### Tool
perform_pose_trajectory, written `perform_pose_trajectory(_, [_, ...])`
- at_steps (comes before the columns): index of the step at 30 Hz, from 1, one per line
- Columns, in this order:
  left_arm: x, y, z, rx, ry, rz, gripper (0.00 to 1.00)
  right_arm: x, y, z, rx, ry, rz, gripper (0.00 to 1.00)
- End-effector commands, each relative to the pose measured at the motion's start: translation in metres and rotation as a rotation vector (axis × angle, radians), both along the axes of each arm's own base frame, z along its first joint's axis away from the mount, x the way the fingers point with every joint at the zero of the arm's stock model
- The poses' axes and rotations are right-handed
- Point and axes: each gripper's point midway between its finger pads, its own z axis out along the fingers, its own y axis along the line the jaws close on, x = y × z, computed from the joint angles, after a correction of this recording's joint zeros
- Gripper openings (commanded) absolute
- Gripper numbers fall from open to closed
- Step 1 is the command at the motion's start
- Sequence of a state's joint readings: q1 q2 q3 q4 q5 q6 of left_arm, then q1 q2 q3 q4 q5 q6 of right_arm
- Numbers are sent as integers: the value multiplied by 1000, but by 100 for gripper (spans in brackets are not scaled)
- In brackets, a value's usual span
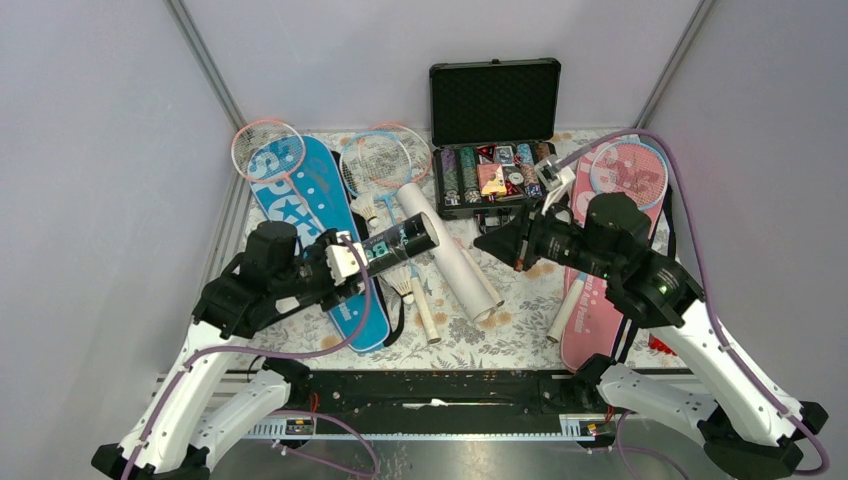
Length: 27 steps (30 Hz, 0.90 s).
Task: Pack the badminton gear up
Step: Place the lid at the center of the board.
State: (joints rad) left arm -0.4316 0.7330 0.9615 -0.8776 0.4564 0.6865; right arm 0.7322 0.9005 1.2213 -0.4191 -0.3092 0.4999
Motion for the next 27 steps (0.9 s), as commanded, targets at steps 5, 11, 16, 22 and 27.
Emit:
perform_pose_trajectory(5, [27, 17, 26, -32, -164, 167, 24, 31, -51, -105, -296, 138, -311, 0])
perform_pose_trajectory(11, [44, 30, 35, -83, -296, 290, 25, 44, -87, -192, -448, 236, -535, 0])
perform_pose_trajectory(16, [45, 28, 30, -113, -341, 278, 26, 53, -103, -242, -527, 259, -646, 0])
perform_pose_trajectory(22, [46, 27, 21, -125, -350, 285, 28, 61, -119, -264, -588, 283, -761, 12])
perform_pose_trajectory(27, [41, 27, 32, -134, -343, 275, 28, 74, -120, -249, -618, 247, -796, 34])
